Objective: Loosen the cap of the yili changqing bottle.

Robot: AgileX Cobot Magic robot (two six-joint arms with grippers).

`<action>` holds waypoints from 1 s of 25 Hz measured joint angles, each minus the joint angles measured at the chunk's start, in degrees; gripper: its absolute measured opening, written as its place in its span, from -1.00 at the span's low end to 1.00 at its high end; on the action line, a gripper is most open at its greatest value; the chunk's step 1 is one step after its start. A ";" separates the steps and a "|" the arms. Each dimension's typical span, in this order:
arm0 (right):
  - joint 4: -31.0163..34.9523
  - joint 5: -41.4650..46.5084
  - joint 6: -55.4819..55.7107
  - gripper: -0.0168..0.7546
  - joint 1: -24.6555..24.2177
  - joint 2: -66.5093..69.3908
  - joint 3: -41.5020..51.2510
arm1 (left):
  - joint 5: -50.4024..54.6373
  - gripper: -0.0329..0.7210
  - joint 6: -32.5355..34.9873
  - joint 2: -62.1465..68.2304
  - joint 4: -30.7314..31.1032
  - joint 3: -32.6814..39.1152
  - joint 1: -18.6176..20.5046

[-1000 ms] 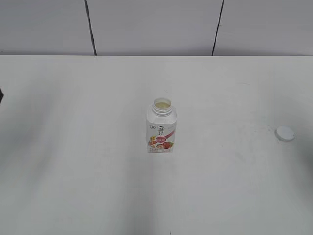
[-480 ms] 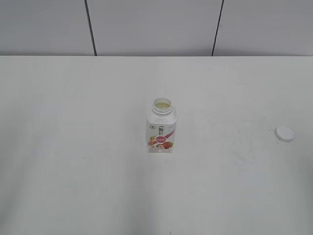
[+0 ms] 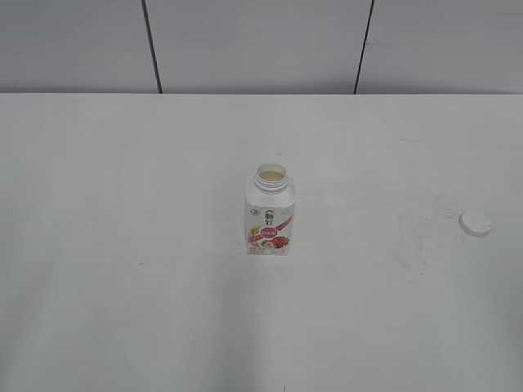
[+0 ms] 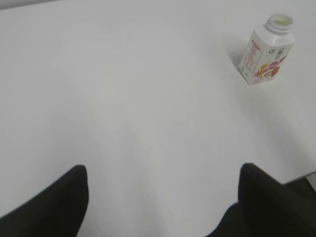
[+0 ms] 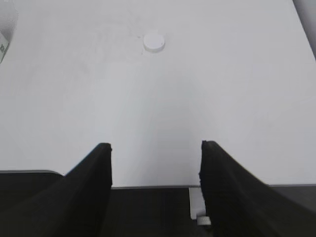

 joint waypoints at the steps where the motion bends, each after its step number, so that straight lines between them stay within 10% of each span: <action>1: -0.05 -0.41 -0.07 0.22 0.00 -1.18 0.16 | 0.22 0.59 0.13 -1.80 0.14 0.31 0.00; 25: -0.05 -4.79 -0.51 0.22 0.00 -4.57 1.91 | 0.98 0.58 0.36 -8.10 -4.93 1.31 1.26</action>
